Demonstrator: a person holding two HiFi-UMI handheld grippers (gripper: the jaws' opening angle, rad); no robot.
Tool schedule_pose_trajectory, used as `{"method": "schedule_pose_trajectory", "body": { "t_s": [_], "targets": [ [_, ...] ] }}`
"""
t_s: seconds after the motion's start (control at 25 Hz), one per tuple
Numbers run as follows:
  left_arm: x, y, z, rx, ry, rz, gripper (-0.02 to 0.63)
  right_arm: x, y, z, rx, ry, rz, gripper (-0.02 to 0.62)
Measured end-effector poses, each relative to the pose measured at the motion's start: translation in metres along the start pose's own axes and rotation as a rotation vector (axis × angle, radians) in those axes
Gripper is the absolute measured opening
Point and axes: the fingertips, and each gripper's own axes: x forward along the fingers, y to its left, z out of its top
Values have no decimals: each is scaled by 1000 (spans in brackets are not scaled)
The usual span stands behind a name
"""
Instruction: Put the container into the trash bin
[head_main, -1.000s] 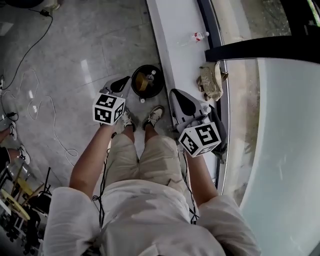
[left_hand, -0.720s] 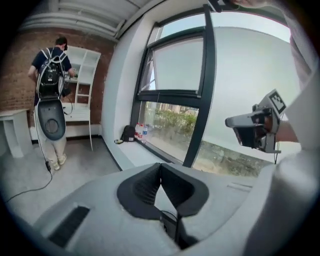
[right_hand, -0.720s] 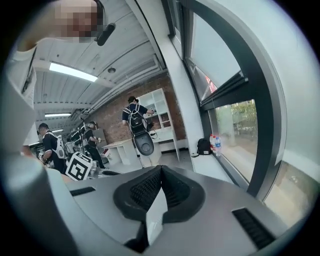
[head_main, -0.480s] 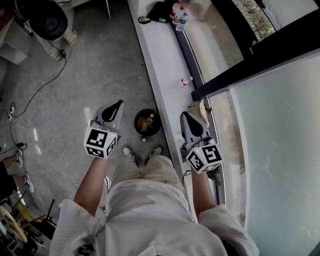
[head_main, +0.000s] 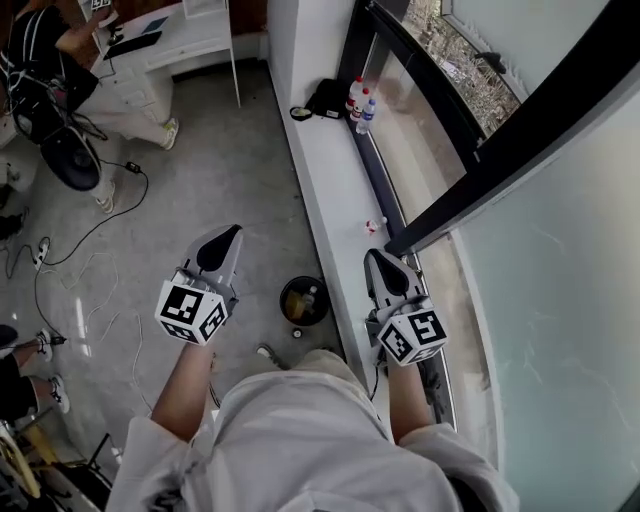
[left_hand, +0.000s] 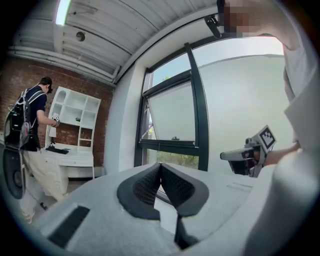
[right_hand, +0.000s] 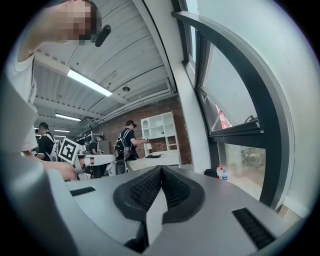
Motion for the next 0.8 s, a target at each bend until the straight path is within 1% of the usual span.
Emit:
{"method": "schedule_pose_trajectory", "body": {
  "t_s": [0.2,0.32,0.44,0.56,0.68,0.8],
  "targets": [
    [-12,2,33,54,-56,15,17,-9,1,28,4,-47,8,2],
    [-17,4,46,67,-87,23,17,-14,-2,40,-9,-66,1,2],
    [-27,4,67,97,-148,36,17,-21,-6,56,-29,-94,-6,2],
    [-43,6,89,108,-220,72,18,-32,-11,70,-50,-118,-19,2],
    [-59,8,103,115,-259,104,18,-44,-28,79,-26,-121,-75,2],
    [-71,8,108,114,-272,127,18,-58,-47,87,4,-129,-143,2]
  ]
}}
